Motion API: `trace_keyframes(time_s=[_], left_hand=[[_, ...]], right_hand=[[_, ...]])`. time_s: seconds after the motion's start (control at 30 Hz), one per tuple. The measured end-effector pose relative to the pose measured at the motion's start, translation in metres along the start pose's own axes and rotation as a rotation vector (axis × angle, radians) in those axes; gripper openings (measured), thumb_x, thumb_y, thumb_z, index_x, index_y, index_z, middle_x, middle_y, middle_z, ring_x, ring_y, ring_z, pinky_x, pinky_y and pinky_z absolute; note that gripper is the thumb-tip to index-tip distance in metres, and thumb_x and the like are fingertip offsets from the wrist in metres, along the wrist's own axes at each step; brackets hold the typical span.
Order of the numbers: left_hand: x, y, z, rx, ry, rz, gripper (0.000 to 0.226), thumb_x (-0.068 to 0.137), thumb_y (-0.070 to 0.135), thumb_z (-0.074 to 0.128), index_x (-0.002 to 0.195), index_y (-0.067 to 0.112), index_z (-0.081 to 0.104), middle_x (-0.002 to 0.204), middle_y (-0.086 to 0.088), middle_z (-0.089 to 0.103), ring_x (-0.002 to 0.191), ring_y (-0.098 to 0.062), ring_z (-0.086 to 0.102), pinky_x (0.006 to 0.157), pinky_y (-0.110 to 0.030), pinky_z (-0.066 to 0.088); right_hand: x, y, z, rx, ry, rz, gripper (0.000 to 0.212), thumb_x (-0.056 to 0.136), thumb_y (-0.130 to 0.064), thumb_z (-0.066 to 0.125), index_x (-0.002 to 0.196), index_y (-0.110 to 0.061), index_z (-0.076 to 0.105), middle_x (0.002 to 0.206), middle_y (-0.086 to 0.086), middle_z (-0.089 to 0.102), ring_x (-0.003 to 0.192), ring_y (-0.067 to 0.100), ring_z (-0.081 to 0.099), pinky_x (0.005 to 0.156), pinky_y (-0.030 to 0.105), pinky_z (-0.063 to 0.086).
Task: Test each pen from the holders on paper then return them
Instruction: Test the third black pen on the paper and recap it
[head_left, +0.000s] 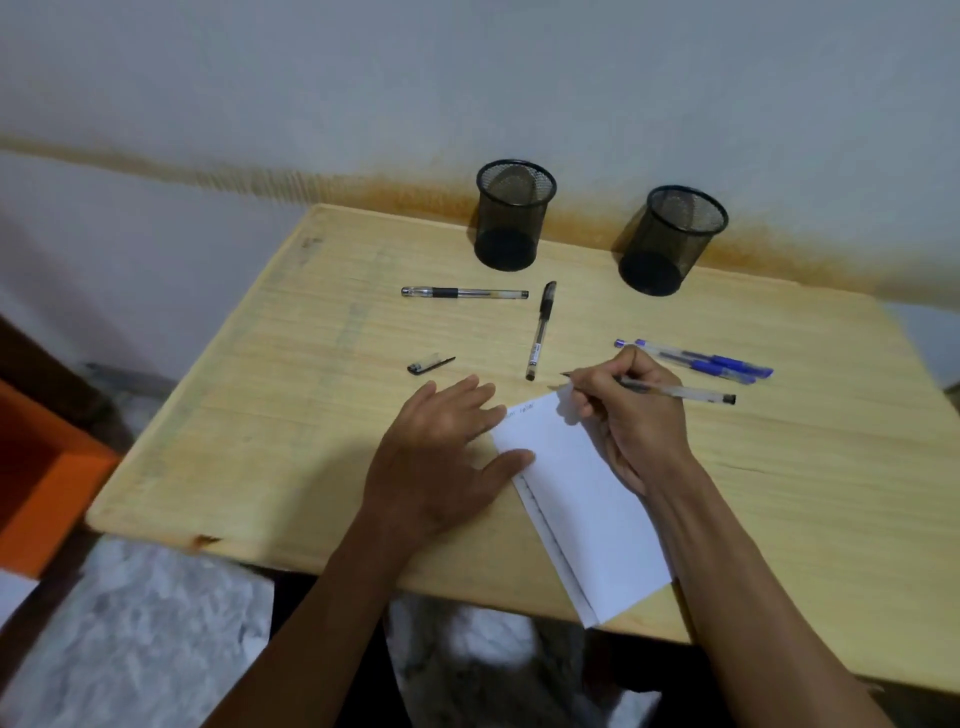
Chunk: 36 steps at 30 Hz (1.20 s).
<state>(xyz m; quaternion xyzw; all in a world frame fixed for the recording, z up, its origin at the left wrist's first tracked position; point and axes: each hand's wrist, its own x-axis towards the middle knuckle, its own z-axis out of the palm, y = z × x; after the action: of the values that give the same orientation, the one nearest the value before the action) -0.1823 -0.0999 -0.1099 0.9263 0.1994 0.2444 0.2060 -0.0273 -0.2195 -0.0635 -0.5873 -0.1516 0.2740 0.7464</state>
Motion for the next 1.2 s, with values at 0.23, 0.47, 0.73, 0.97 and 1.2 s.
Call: trace_keyframes(time_s=[0.23,0.47,0.73,0.97,1.2], left_hand=[[0.001,0.01,-0.015,-0.141,-0.06,-0.104,0.058,0.078,0.059,0.073,0.123,0.024,0.069,0.137,0.014,0.057,0.128,0.008,0.045,0.112,-0.021,0.024],[0.018,0.001,-0.036,-0.066,0.308,-0.318,0.025,0.09,0.022,0.068,0.113,0.012,0.071,0.121,-0.003,0.069,0.115,-0.02,0.059,0.095,-0.016,0.042],[0.034,-0.024,-0.035,0.29,0.062,-0.26,0.017,0.089,0.02,0.065,0.078,0.012,0.075,0.085,-0.004,0.067,0.088,-0.032,0.062,0.07,-0.038,0.046],[0.007,0.025,-0.05,-0.225,0.178,-0.38,0.013,0.086,0.017,0.072,0.098,0.02,0.074,0.082,0.01,0.071,0.078,0.001,0.063,0.069,-0.007,0.042],[-0.021,0.067,-0.057,-0.54,0.092,-0.266,0.013,0.086,0.016,0.076,0.091,0.028,0.077,0.093,0.013,0.075,0.092,-0.008,0.07,0.085,-0.03,0.052]], right_hand=[[-0.017,-0.02,0.006,0.16,0.05,0.074,0.02,0.089,0.012,0.063,0.077,-0.004,0.062,0.07,0.014,0.067,0.057,0.014,0.062,0.053,0.018,0.054],[-0.065,-0.034,-0.012,0.215,0.06,0.067,0.015,0.084,0.011,0.071,0.083,-0.003,0.066,0.076,0.013,0.073,0.061,0.014,0.069,0.053,0.018,0.055],[-0.092,-0.034,-0.034,0.201,0.156,0.057,0.017,0.082,0.008,0.075,0.097,0.0,0.072,0.087,0.011,0.08,0.075,0.016,0.077,0.058,0.019,0.059],[-0.102,-0.036,-0.039,0.044,0.124,-0.01,0.016,0.086,0.001,0.075,0.1,-0.005,0.075,0.095,0.006,0.081,0.093,0.018,0.078,0.08,0.031,0.062],[-0.107,-0.046,-0.023,-0.253,0.011,-0.248,0.009,0.096,-0.022,0.066,0.1,-0.017,0.073,0.09,-0.004,0.079,0.089,0.012,0.075,0.07,0.029,0.061]])
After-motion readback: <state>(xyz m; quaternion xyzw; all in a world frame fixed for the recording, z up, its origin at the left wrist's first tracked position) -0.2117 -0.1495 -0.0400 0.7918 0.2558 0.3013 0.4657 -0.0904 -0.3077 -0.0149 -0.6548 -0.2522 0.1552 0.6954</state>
